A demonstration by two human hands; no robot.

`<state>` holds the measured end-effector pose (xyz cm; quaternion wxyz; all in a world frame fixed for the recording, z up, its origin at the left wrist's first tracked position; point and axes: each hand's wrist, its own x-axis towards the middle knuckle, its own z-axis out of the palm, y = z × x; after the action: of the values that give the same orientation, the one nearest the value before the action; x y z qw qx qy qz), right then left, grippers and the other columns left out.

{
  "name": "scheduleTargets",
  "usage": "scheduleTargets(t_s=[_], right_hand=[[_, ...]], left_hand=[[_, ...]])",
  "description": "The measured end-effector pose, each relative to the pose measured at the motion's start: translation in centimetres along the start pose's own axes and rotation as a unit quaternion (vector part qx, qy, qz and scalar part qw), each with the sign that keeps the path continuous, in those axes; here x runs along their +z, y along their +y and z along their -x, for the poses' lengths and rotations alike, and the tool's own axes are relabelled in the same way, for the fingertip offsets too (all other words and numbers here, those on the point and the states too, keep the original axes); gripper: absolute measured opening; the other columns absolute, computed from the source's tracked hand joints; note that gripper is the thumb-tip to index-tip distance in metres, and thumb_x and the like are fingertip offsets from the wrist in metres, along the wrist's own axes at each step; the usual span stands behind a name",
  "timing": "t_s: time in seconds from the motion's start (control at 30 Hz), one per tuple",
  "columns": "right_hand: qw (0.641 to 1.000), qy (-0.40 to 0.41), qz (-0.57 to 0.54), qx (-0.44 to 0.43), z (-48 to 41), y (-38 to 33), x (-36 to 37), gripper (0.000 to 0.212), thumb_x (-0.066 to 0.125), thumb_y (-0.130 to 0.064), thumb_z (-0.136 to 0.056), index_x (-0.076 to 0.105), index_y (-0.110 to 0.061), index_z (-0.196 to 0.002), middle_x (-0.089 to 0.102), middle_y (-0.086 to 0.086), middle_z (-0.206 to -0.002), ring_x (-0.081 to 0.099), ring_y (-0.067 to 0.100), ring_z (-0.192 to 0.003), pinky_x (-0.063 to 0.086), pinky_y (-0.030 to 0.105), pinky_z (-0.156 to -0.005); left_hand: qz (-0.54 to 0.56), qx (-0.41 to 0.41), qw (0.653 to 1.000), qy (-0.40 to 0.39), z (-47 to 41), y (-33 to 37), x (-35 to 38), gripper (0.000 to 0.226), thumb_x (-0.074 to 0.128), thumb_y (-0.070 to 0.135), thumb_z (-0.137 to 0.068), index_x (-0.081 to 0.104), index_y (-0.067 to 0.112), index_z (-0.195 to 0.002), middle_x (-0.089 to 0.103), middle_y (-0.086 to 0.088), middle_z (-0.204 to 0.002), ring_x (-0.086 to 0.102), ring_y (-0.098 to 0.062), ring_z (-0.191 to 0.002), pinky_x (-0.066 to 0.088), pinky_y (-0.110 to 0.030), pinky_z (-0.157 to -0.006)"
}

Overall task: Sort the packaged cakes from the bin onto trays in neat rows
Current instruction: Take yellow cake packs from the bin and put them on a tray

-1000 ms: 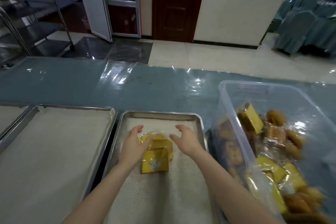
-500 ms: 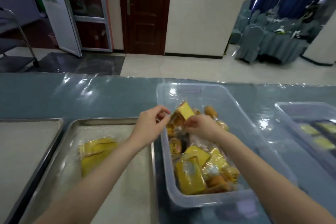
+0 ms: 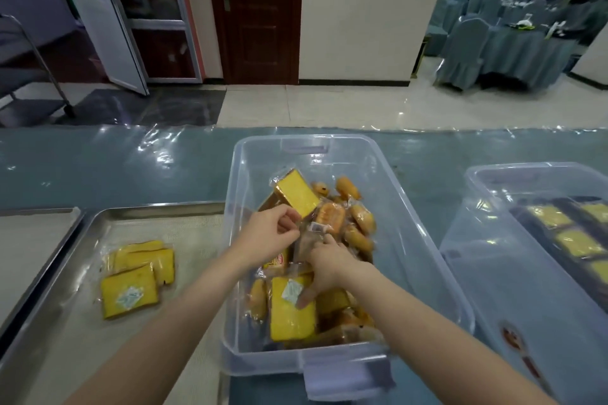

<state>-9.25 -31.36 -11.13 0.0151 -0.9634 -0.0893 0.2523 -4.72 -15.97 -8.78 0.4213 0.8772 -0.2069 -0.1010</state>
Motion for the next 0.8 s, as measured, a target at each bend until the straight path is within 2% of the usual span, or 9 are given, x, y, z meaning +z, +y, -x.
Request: scheduleTargets(t_s=[0.1, 0.17, 0.2, 0.3, 0.4, 0.47, 0.6, 0.7, 0.8], right_hand=[[0.994, 0.065, -0.091, -0.008, 0.2, 2.0, -0.2, 0.082, 0.079, -0.068, -0.051, 0.061, -0.026, -0.119, 0.06, 0.0, -0.118, 0.045, 0.027, -0.116, 0.046, 0.043, -0.095], [0.974, 0.124, -0.19, -0.014, 0.9, 3.0, -0.7, 0.068, 0.085, -0.054, -0.055, 0.063, -0.024, -0.112, 0.064, -0.002, -0.104, 0.056, 0.02, -0.095, 0.053, 0.038, -0.08], [0.96, 0.143, -0.238, -0.017, 1.3, 3.3, -0.9, 0.063, 0.087, -0.047, -0.058, 0.064, -0.023, -0.112, 0.065, -0.002, -0.102, 0.058, 0.019, -0.09, 0.054, 0.039, -0.078], [0.932, 0.151, -0.33, -0.019, 2.4, 3.9, -1.2, 0.075, 0.087, -0.036, -0.064, 0.054, -0.028, -0.131, 0.06, -0.008, -0.121, 0.056, 0.013, -0.105, 0.052, 0.033, -0.089], [0.919, 0.163, -0.358, 0.02, 2.7, 4.8, -1.3, 0.087, 0.087, -0.03, -0.065, 0.043, -0.024, -0.14, 0.051, -0.007, -0.133, 0.049, 0.014, -0.119, 0.046, 0.03, -0.098], [0.934, 0.155, -0.316, 0.061, 2.5, 5.4, -0.8, 0.089, 0.087, -0.027, -0.064, 0.042, -0.022, -0.14, 0.052, -0.003, -0.135, 0.051, 0.019, -0.121, 0.048, 0.035, -0.099], [0.99, 0.043, -0.107, 0.085, 1.6, 4.8, 1.0, 0.078, 0.086, -0.034, -0.064, 0.05, -0.024, -0.132, 0.054, 0.002, -0.129, 0.051, 0.025, -0.117, 0.048, 0.037, -0.097], [0.991, 0.076, -0.005, 0.107, 0.9, 4.5, 1.1, 0.058, 0.08, -0.034, -0.072, 0.056, -0.022, -0.123, 0.056, 0.004, -0.122, 0.045, 0.027, -0.117, 0.043, 0.039, -0.096], [0.991, 0.08, 0.006, 0.111, 0.6, 4.7, 1.5, 0.049, 0.078, -0.034, -0.073, 0.062, -0.021, -0.118, 0.054, 0.003, -0.12, 0.044, 0.026, -0.115, 0.042, 0.038, -0.096]], left_hand=[[-0.026, -0.016, 0.993, -0.112, -0.2, 0.4, 0.0, 0.069, 0.082, 0.029, -0.068, 0.051, 0.029, -0.129, 0.06, 0.013, -0.118, 0.058, -0.007, -0.107, 0.052, -0.03, -0.093], [-0.062, -0.009, 0.983, -0.174, -0.5, 0.5, 0.5, 0.091, 0.087, 0.033, -0.061, 0.041, 0.029, -0.14, 0.053, 0.012, -0.13, 0.053, -0.008, -0.117, 0.05, -0.03, -0.097], [-0.076, -0.007, 0.979, -0.187, -0.8, 0.6, 0.9, 0.094, 0.089, 0.034, -0.059, 0.041, 0.03, -0.14, 0.053, 0.012, -0.13, 0.052, -0.008, -0.117, 0.05, -0.03, -0.097], [-0.106, -0.011, 0.981, -0.161, -1.5, 0.5, 1.4, 0.085, 0.09, 0.037, -0.057, 0.05, 0.03, -0.132, 0.058, 0.011, -0.12, 0.056, -0.01, -0.109, 0.054, -0.03, -0.088], [-0.141, -0.026, 0.985, -0.099, -2.0, -0.2, 1.2, 0.082, 0.091, 0.036, -0.055, 0.055, 0.026, -0.128, 0.063, 0.007, -0.115, 0.06, -0.012, -0.102, 0.054, -0.028, -0.082], [-0.149, -0.049, 0.986, -0.062, -2.2, -0.6, 1.1, 0.083, 0.091, 0.036, -0.054, 0.056, 0.023, -0.129, 0.064, 0.003, -0.118, 0.062, -0.015, -0.101, 0.055, -0.032, -0.084], [-0.156, -0.079, 0.984, -0.036, -2.3, -0.7, 0.9, 0.076, 0.089, 0.037, -0.058, 0.059, 0.019, -0.125, 0.065, 0.0, -0.114, 0.062, -0.018, -0.099, 0.055, -0.033, -0.081], [-0.162, -0.091, 0.983, 0.007, -2.1, -0.5, 0.6, 0.06, 0.089, 0.031, -0.061, 0.061, 0.018, -0.113, 0.066, 0.0, -0.106, 0.062, -0.018, -0.092, 0.053, -0.03, -0.072], [-0.166, -0.102, 0.981, 0.021, -1.8, -0.2, 0.5, 0.052, 0.088, 0.032, -0.062, 0.06, 0.021, -0.104, 0.064, 0.002, -0.099, 0.061, -0.017, -0.088, 0.056, -0.035, -0.074]])
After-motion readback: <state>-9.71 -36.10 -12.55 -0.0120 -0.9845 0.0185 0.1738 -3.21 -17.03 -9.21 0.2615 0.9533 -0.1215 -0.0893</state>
